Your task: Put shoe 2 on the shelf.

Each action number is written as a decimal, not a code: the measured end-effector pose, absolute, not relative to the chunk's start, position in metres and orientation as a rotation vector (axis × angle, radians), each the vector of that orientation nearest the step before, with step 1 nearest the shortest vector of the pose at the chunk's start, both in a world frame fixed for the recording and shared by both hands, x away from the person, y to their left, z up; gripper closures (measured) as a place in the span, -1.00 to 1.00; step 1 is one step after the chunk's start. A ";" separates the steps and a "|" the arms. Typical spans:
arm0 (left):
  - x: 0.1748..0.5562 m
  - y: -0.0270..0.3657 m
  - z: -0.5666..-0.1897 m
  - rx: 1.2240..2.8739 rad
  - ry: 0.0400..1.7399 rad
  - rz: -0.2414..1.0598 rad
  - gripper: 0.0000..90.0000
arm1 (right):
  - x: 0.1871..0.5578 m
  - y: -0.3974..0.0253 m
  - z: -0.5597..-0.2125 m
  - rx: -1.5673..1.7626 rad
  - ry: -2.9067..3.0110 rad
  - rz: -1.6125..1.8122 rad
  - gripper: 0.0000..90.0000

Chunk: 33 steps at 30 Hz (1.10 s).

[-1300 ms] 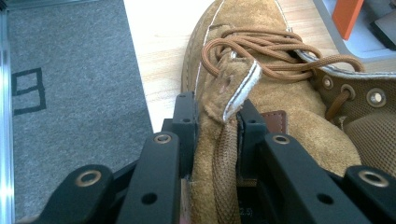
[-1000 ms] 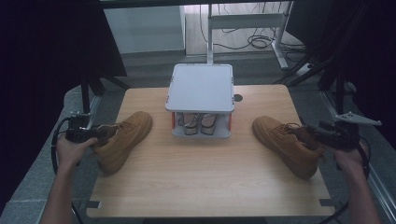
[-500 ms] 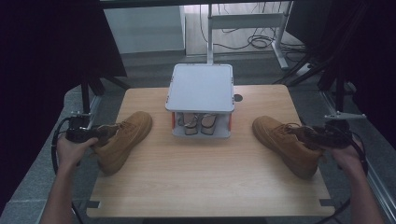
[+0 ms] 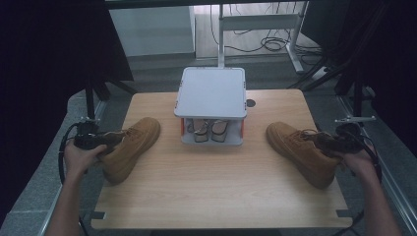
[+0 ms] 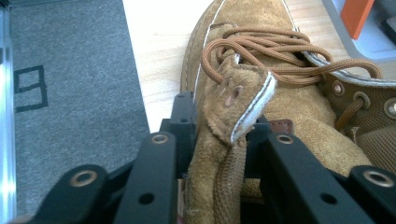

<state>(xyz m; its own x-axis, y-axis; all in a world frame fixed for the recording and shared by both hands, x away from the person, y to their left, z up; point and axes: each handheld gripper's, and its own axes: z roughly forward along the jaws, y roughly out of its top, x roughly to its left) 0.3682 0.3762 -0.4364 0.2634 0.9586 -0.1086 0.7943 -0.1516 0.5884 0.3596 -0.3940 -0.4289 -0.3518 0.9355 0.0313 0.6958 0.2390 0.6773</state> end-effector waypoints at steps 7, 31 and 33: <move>0.368 0.375 -0.435 1.998 1.569 0.388 0.75 | 0.358 -0.392 -0.429 1.507 2.118 0.879 0.74; 0.336 0.357 -0.401 1.897 1.367 0.420 0.80 | 0.323 -0.385 -0.400 1.436 1.937 1.106 0.80; 0.331 0.357 -0.393 1.870 1.352 0.428 0.80 | 0.318 -0.388 -0.395 1.443 1.901 1.163 0.80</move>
<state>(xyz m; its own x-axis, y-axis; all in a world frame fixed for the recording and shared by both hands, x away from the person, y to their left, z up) 0.3306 0.3569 -0.3934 0.3794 0.9106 -0.1640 0.6503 -0.1364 0.7473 0.3176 -0.3881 -0.3950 -0.3273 0.9381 0.1134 0.5279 0.0820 0.8453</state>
